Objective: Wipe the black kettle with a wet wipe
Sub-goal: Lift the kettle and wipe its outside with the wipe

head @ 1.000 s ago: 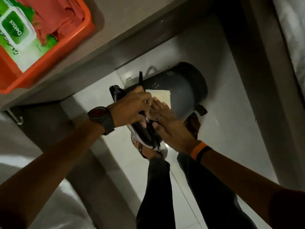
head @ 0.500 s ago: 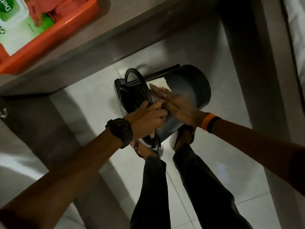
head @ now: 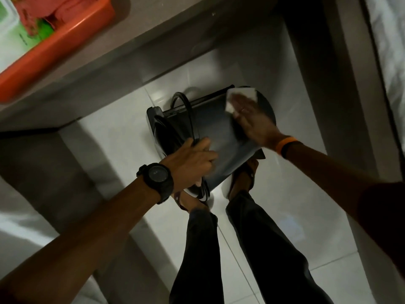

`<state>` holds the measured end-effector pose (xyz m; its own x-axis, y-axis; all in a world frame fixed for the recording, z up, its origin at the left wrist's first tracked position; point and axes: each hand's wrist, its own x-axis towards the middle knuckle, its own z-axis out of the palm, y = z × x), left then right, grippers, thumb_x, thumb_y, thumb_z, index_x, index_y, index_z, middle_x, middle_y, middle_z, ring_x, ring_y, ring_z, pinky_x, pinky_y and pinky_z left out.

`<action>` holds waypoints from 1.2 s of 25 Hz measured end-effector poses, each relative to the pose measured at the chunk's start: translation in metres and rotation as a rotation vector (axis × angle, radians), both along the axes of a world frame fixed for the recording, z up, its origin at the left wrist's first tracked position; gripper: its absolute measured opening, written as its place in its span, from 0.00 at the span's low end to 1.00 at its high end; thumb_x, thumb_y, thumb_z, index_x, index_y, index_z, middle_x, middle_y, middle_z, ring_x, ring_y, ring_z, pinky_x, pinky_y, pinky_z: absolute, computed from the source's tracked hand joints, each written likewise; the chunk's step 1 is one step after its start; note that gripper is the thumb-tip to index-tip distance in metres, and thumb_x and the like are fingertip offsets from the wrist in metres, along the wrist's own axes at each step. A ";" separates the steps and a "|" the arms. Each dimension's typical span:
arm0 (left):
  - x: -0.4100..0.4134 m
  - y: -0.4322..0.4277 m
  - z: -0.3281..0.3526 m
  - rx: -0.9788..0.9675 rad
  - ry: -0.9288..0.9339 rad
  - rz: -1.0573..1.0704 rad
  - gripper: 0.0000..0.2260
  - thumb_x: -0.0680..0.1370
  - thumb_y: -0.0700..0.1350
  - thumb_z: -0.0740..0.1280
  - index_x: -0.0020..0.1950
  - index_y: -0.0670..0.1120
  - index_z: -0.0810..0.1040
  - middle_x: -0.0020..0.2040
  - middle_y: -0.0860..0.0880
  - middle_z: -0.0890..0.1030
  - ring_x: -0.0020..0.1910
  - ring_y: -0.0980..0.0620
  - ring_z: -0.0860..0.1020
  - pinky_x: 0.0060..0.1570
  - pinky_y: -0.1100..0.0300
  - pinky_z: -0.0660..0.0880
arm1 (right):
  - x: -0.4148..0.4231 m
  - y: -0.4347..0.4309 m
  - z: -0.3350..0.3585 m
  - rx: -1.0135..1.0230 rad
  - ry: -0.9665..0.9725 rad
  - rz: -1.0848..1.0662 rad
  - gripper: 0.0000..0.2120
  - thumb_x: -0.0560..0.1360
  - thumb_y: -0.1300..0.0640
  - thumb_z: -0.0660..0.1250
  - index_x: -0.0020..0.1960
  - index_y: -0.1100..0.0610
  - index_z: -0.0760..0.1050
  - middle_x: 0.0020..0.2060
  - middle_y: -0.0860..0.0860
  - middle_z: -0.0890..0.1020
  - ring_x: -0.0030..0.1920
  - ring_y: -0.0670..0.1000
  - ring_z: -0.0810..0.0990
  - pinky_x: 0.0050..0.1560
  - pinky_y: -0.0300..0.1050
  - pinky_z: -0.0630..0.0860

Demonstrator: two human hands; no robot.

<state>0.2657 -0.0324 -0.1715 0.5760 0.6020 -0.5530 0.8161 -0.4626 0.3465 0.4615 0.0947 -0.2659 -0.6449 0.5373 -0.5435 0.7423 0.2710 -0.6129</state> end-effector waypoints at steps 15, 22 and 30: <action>-0.006 0.018 0.002 -0.196 -0.466 0.671 0.09 0.68 0.41 0.78 0.37 0.45 0.78 0.42 0.51 0.80 0.49 0.51 0.67 0.53 0.48 0.71 | 0.013 -0.023 0.015 -0.254 0.113 -0.434 0.26 0.87 0.49 0.49 0.84 0.48 0.50 0.84 0.44 0.50 0.84 0.46 0.47 0.84 0.54 0.46; -0.007 0.021 0.008 -0.290 -0.516 0.858 0.10 0.66 0.43 0.81 0.39 0.44 0.81 0.43 0.55 0.82 0.50 0.53 0.70 0.56 0.56 0.68 | 0.026 -0.067 0.029 -0.427 0.233 -0.159 0.20 0.85 0.39 0.50 0.76 0.29 0.59 0.72 0.23 0.64 0.74 0.33 0.66 0.69 0.22 0.60; -0.027 0.038 -0.026 0.064 -0.401 1.113 0.03 0.78 0.41 0.69 0.47 0.43 0.81 0.53 0.44 0.82 0.62 0.41 0.73 0.66 0.58 0.65 | 0.033 -0.080 0.035 -0.784 0.097 -0.771 0.29 0.83 0.38 0.54 0.77 0.53 0.69 0.55 0.30 0.84 0.53 0.25 0.80 0.51 0.21 0.74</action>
